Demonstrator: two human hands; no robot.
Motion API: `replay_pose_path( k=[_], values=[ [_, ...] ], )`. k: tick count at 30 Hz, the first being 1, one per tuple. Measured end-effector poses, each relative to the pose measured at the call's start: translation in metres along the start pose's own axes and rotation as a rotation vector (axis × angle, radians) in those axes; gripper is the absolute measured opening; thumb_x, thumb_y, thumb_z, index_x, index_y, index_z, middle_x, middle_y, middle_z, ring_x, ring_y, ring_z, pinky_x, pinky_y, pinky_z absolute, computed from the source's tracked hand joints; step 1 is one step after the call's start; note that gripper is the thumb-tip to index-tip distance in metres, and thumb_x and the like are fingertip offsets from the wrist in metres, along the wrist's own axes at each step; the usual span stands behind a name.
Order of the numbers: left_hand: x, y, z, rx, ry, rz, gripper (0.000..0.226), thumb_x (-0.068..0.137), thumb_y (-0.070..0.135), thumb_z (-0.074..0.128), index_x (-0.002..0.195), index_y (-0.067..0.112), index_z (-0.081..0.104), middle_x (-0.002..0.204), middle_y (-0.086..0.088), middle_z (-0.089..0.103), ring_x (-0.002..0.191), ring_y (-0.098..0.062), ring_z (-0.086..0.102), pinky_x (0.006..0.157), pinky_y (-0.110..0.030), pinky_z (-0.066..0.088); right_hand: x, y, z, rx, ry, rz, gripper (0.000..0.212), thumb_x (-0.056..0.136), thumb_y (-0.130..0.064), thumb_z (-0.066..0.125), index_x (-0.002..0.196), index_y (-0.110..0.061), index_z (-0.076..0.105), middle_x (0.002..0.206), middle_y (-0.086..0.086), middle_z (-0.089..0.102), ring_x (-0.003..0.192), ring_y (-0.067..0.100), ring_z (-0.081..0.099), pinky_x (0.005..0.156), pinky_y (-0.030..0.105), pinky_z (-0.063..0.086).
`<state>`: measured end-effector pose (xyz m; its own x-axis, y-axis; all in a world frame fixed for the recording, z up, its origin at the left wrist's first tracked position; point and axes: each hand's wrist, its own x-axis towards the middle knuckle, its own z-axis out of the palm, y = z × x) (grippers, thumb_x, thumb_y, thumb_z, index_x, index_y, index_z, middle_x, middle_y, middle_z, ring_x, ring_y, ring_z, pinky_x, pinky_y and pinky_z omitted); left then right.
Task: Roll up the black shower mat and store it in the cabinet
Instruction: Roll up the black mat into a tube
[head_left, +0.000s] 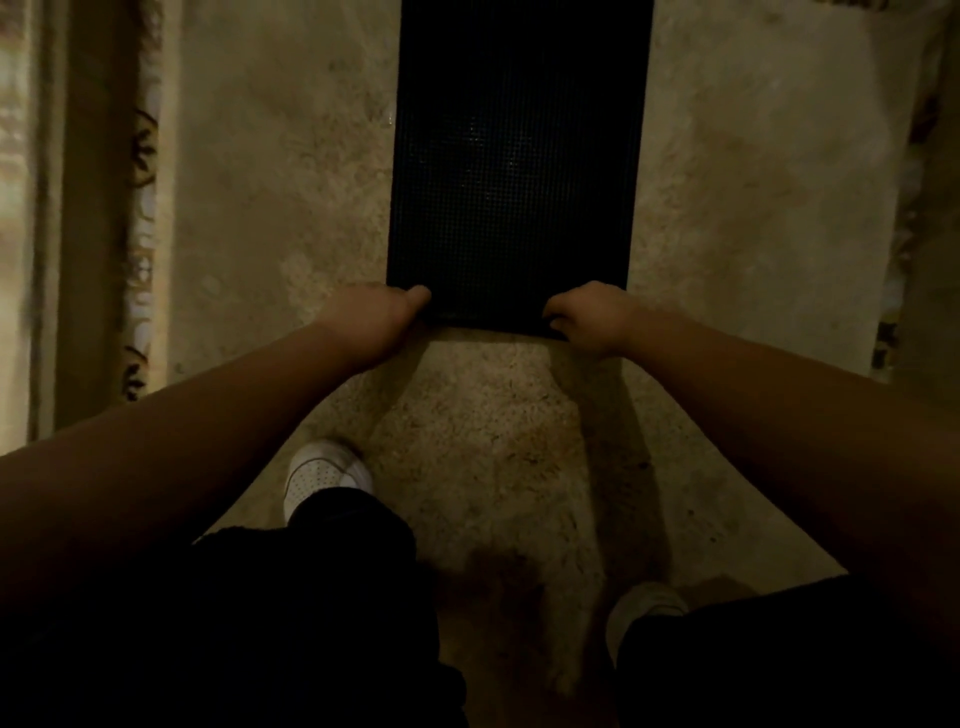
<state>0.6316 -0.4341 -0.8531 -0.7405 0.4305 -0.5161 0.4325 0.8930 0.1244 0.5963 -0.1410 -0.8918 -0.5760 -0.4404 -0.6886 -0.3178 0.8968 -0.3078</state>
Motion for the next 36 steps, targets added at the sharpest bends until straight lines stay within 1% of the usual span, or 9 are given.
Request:
replay_pose_path(
  k=[5,11,15,18,21,24,26,29,36],
  values=[
    [0.008,0.001,-0.005,0.010,0.034,-0.023,0.029,0.092,0.022,0.055,0.118,0.018,0.044,0.084,-0.009,0.060,0.066,-0.030,0.059,0.054,-0.038,0.053,-0.009,0.000,0.013,0.040,0.114,0.002,0.030,0.097,-0.027,0.046,0.125,-0.021,0.059,0.124,0.007,0.061,0.109,0.027,0.058,0.083,0.037,0.047],
    [0.018,0.007,0.003,0.062,0.076,-0.028,0.033,0.090,0.020,0.054,0.123,0.019,0.053,0.116,-0.011,0.056,0.114,-0.033,0.046,0.073,-0.042,0.046,-0.013,-0.001,0.020,0.129,0.388,0.131,0.027,0.091,-0.035,0.058,0.112,-0.018,0.059,0.110,0.006,0.060,0.098,0.026,0.056,0.078,0.041,0.051],
    [0.021,0.003,0.002,0.096,0.124,0.071,0.045,0.087,0.014,0.057,0.131,0.017,0.045,0.117,-0.014,0.051,0.103,-0.033,0.051,0.071,-0.044,0.050,-0.019,-0.005,0.021,-0.035,0.568,0.184,0.026,0.086,-0.038,0.063,0.099,-0.015,0.063,0.099,0.008,0.056,0.090,0.028,0.050,0.072,0.039,0.044],
    [0.021,0.007,0.004,0.123,0.064,0.102,0.038,0.090,0.015,0.052,0.128,0.017,0.050,0.116,-0.011,0.054,0.103,-0.030,0.054,0.072,-0.042,0.049,-0.021,-0.012,0.019,-0.163,0.527,0.115,0.023,0.092,-0.033,0.056,0.098,-0.014,0.067,0.095,0.007,0.059,0.086,0.029,0.053,0.067,0.039,0.043],
    [0.022,0.013,0.007,0.138,0.052,0.052,0.042,0.092,0.019,0.049,0.134,0.012,0.047,0.120,-0.013,0.052,0.108,-0.032,0.052,0.076,-0.042,0.048,-0.021,-0.017,0.016,-0.097,0.474,0.166,0.024,0.096,-0.030,0.049,0.098,-0.012,0.066,0.095,0.008,0.062,0.086,0.030,0.057,0.068,0.040,0.048],
    [0.020,0.017,0.007,0.134,0.063,0.056,0.040,0.094,0.023,0.048,0.132,0.011,0.046,0.120,-0.015,0.052,0.106,-0.033,0.052,0.076,-0.043,0.048,-0.028,-0.016,0.020,-0.057,0.454,0.091,0.028,0.095,-0.035,0.051,0.097,-0.011,0.065,0.095,0.008,0.061,0.092,0.029,0.056,0.070,0.042,0.050],
    [0.022,0.018,0.007,0.137,0.056,0.055,0.037,0.093,0.021,0.050,0.129,0.012,0.044,0.118,-0.014,0.053,0.106,-0.032,0.052,0.076,-0.042,0.048,-0.034,-0.011,0.022,-0.129,0.371,0.025,0.035,0.090,-0.040,0.056,0.110,-0.012,0.062,0.105,0.008,0.061,0.101,0.029,0.054,0.075,0.042,0.051],
    [0.027,0.019,0.005,0.111,0.030,0.013,0.042,0.089,0.015,0.057,0.127,0.015,0.041,0.116,-0.013,0.052,0.104,-0.031,0.053,0.076,-0.041,0.048,-0.033,-0.004,0.022,-0.282,0.281,-0.014,0.041,0.089,-0.024,0.057,0.128,-0.013,0.052,0.121,0.008,0.058,0.109,0.029,0.049,0.080,0.041,0.047],
    [0.028,0.020,0.005,0.073,0.013,-0.015,0.031,0.087,0.010,0.054,0.117,0.014,0.049,0.111,-0.011,0.057,0.104,-0.031,0.053,0.080,-0.041,0.045,-0.029,-0.008,0.014,-0.234,0.275,0.023,0.031,0.082,-0.006,0.054,0.113,-0.010,0.056,0.108,0.010,0.062,0.099,0.029,0.055,0.068,0.034,0.044]
  ],
)
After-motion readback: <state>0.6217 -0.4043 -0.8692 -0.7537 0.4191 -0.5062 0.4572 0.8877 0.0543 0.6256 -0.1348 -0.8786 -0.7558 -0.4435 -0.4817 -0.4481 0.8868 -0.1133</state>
